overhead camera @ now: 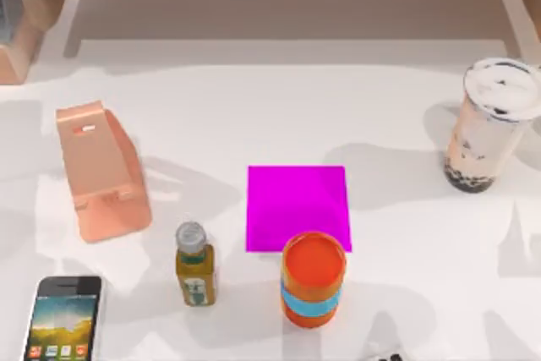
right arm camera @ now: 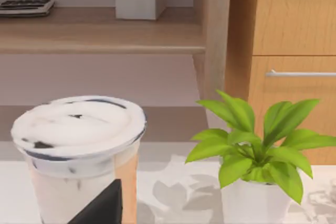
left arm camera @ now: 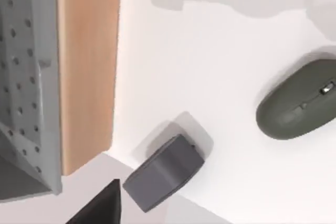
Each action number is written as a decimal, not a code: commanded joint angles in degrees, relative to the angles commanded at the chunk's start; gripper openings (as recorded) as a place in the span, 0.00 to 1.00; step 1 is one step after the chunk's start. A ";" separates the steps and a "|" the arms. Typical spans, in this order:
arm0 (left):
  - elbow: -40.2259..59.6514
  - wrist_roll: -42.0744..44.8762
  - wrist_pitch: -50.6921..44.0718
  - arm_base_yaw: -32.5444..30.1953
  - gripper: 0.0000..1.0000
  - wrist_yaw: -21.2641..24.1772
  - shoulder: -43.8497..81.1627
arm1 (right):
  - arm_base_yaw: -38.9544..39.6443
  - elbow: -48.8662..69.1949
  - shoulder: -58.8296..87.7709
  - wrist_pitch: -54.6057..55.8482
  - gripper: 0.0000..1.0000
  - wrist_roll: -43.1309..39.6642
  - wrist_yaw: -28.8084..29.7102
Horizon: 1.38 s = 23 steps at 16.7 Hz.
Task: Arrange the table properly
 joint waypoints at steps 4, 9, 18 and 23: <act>14.22 22.57 -10.35 3.47 1.00 0.57 17.83 | 0.00 0.00 0.00 0.00 1.00 0.00 0.00; 26.79 42.75 -19.64 6.91 1.00 1.27 34.58 | 0.00 0.00 0.00 0.00 1.00 0.00 0.00; 30.92 49.44 -22.76 7.94 1.00 1.55 40.52 | 0.00 0.00 0.00 0.00 1.00 0.00 0.00; 26.36 49.39 -15.99 8.13 1.00 1.60 42.87 | 0.00 0.00 0.00 0.00 1.00 0.00 0.00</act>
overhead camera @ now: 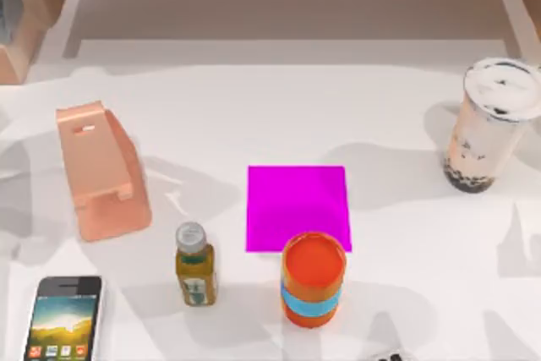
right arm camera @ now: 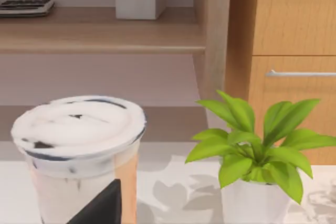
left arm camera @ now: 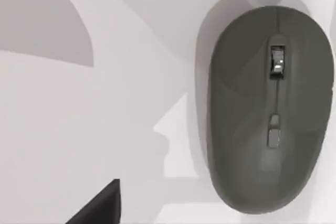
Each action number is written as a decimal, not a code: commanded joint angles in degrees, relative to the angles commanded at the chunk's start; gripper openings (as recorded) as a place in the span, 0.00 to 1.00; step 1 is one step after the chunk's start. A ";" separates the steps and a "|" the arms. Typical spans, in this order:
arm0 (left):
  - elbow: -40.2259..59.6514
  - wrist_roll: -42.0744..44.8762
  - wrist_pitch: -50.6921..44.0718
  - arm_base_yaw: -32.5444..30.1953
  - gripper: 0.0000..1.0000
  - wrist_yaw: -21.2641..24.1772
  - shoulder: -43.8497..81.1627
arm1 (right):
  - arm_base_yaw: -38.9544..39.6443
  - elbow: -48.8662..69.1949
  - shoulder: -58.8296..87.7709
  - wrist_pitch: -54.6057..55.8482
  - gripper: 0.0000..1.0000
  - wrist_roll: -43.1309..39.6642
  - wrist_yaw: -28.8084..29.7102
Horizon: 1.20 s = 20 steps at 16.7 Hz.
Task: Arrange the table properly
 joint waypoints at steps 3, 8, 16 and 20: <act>-4.73 0.12 8.02 0.10 1.00 0.02 2.54 | 0.00 0.00 0.00 0.00 1.00 0.00 0.00; -7.18 0.26 11.14 0.15 1.00 0.04 3.91 | 0.00 0.00 0.00 0.00 1.00 0.00 0.00; -7.18 0.26 11.14 0.15 0.47 0.04 3.91 | 0.00 0.00 0.00 0.00 1.00 0.00 0.00; -7.18 0.26 11.14 0.15 0.17 0.04 3.91 | 0.00 0.00 0.00 0.00 1.00 0.00 0.00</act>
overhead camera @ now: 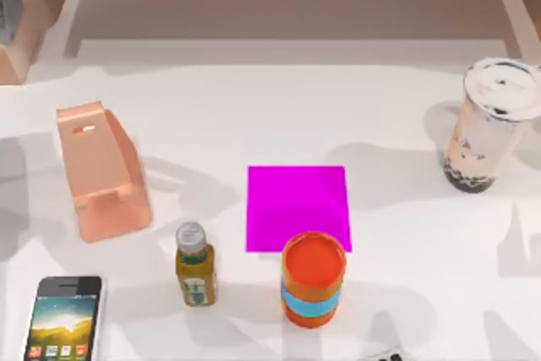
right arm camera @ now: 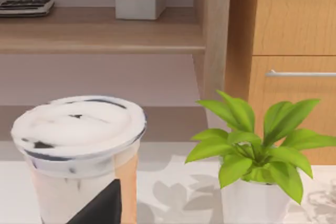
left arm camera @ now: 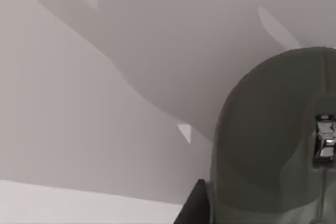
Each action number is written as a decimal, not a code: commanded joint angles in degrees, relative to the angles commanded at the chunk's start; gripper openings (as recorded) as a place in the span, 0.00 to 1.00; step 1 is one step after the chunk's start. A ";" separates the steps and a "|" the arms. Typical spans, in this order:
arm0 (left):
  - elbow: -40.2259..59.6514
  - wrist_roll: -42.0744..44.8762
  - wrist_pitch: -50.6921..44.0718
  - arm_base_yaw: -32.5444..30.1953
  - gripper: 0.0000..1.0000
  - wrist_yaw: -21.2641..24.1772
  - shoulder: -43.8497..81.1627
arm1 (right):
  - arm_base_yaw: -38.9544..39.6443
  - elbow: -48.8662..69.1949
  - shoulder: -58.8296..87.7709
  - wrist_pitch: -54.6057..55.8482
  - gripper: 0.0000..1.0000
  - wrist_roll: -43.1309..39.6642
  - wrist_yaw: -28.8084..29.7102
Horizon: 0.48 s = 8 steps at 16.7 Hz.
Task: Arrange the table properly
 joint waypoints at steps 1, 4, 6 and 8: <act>0.00 0.00 0.00 0.00 0.10 0.00 0.00 | 0.00 0.00 0.00 0.00 1.00 0.00 0.00; 0.00 0.00 0.00 0.00 0.00 0.00 0.00 | 0.00 0.00 0.00 0.00 1.00 0.00 0.00; 0.00 0.00 0.00 0.00 0.00 0.00 0.00 | 0.00 0.00 0.00 0.00 1.00 0.00 0.00; 0.00 0.00 0.00 0.00 0.00 0.00 0.00 | 0.00 0.00 0.00 0.00 1.00 0.00 0.00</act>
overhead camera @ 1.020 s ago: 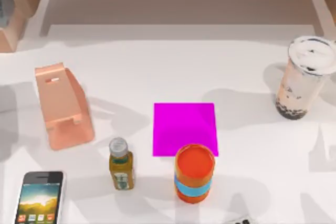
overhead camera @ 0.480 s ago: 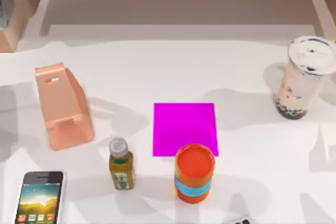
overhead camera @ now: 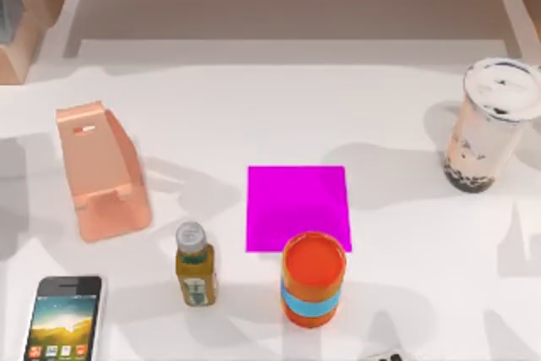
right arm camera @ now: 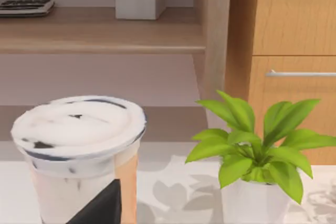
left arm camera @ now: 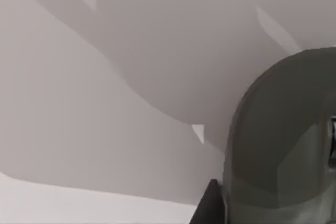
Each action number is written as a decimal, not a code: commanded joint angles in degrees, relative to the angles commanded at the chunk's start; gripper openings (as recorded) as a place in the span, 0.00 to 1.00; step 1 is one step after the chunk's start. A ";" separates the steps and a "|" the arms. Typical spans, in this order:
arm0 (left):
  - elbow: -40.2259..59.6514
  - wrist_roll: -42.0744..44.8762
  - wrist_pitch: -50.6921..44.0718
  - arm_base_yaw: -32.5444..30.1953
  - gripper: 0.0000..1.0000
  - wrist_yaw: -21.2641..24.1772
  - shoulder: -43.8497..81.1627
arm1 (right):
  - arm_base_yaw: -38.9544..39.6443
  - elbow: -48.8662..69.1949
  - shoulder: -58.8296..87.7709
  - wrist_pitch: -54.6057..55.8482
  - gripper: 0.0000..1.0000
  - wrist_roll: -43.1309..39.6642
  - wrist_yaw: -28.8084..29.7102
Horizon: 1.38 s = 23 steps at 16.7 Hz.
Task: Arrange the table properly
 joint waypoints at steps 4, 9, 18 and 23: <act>0.22 -0.38 -0.76 0.00 0.00 -0.69 -1.12 | 0.00 0.00 0.00 0.00 1.00 0.00 0.00; 6.62 -0.41 -9.33 0.07 0.00 -0.75 -3.71 | 0.00 0.00 0.00 0.00 1.00 0.00 0.00; 14.44 -0.60 -20.97 -0.16 0.00 -0.74 -7.06 | 0.00 0.00 0.00 0.00 1.00 0.00 0.00; 15.60 -3.78 -20.12 -2.00 0.00 -1.37 -6.80 | 0.00 0.00 0.00 0.00 1.00 0.00 0.00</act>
